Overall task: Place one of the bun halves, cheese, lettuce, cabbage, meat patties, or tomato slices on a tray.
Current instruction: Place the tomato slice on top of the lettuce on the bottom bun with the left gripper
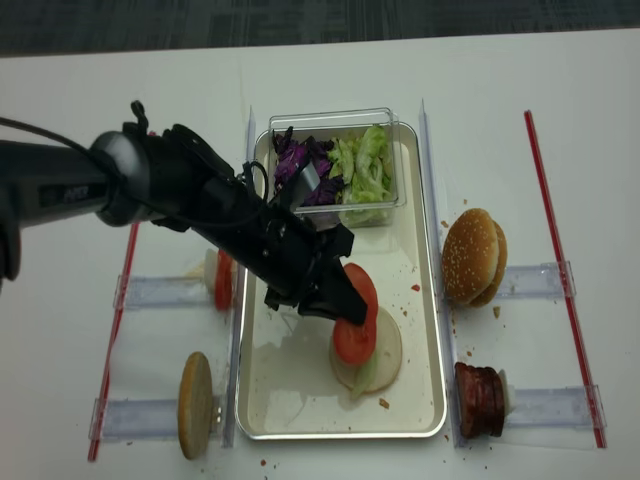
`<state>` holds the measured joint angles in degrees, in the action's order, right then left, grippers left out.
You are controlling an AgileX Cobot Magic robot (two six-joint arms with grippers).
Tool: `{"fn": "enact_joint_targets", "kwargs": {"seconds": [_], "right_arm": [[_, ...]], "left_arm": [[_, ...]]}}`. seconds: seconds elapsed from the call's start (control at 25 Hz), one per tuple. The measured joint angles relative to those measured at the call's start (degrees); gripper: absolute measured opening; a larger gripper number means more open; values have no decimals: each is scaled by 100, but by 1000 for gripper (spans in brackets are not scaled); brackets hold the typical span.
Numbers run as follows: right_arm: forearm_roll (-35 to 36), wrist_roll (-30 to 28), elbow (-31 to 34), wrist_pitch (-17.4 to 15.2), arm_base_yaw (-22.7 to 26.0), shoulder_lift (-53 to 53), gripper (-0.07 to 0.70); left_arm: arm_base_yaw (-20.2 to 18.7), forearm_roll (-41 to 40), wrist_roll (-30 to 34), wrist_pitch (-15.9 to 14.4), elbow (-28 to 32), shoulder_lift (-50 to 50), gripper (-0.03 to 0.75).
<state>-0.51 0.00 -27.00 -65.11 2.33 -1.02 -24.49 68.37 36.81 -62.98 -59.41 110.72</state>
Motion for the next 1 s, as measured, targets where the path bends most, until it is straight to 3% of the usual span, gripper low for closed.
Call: {"fn": "enact_joint_targets", "kwargs": {"seconds": [0.36, 1.0], "right_arm": [[0, 0, 0, 0, 0, 0, 466], [0, 31, 0, -10, 0, 0, 466]], "left_arm": [[-217, 187, 68, 440, 0, 250, 25], [-240, 397, 29, 476, 0, 485, 25]]}}
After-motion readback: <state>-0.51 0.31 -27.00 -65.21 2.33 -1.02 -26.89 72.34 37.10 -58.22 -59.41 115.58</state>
